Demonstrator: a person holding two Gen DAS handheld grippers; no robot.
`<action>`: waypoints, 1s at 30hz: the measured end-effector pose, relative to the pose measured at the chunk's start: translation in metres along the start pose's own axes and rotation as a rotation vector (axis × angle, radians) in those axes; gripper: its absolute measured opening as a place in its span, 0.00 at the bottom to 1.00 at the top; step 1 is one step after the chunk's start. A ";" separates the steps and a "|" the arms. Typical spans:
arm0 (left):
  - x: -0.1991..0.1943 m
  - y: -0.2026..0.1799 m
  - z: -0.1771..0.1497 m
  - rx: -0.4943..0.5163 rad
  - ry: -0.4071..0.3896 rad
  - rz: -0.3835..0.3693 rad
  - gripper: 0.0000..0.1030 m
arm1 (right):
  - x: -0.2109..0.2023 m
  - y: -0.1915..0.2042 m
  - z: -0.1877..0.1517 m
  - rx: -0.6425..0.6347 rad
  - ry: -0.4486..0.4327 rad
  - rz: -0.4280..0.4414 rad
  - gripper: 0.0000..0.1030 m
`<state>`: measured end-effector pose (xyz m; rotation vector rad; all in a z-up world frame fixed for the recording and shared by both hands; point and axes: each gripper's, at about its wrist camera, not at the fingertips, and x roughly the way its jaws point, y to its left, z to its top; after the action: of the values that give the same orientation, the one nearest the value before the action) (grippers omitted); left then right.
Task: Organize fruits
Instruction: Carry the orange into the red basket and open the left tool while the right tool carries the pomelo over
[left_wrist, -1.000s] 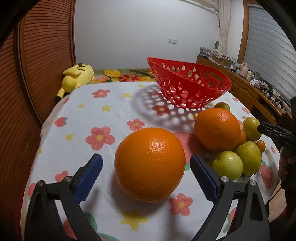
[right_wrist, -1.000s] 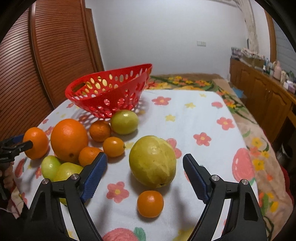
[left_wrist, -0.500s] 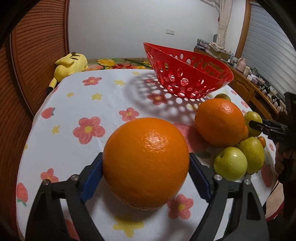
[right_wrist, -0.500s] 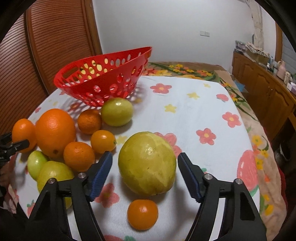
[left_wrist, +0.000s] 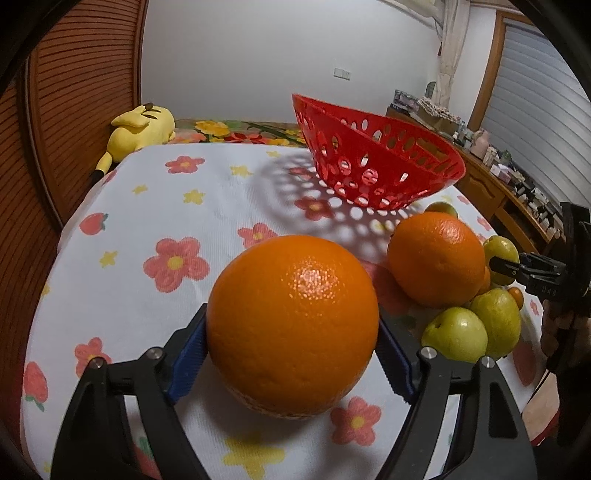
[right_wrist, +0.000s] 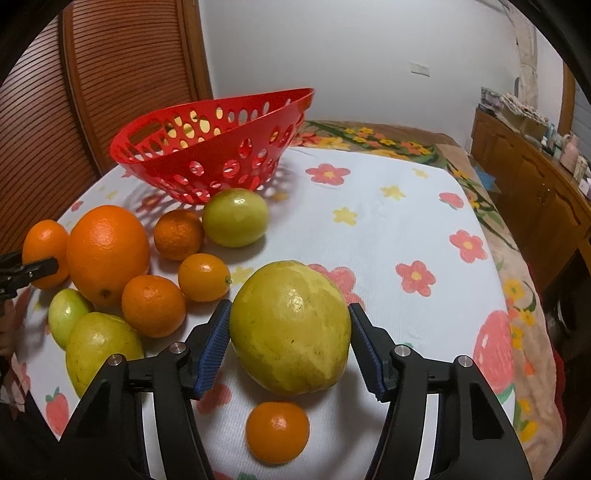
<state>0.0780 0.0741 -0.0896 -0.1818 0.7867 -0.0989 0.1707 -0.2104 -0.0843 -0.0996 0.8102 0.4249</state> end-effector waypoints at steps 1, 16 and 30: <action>-0.002 -0.001 0.002 0.001 -0.006 0.000 0.78 | -0.001 0.001 0.001 0.000 -0.005 0.002 0.62; -0.034 -0.040 0.067 0.093 -0.144 -0.030 0.79 | -0.039 0.011 0.034 -0.047 -0.096 0.050 0.62; -0.014 -0.064 0.121 0.191 -0.165 -0.049 0.78 | -0.047 0.012 0.078 -0.072 -0.149 0.088 0.62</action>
<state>0.1526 0.0284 0.0164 -0.0269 0.6047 -0.2018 0.1898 -0.1960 0.0041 -0.0980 0.6548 0.5380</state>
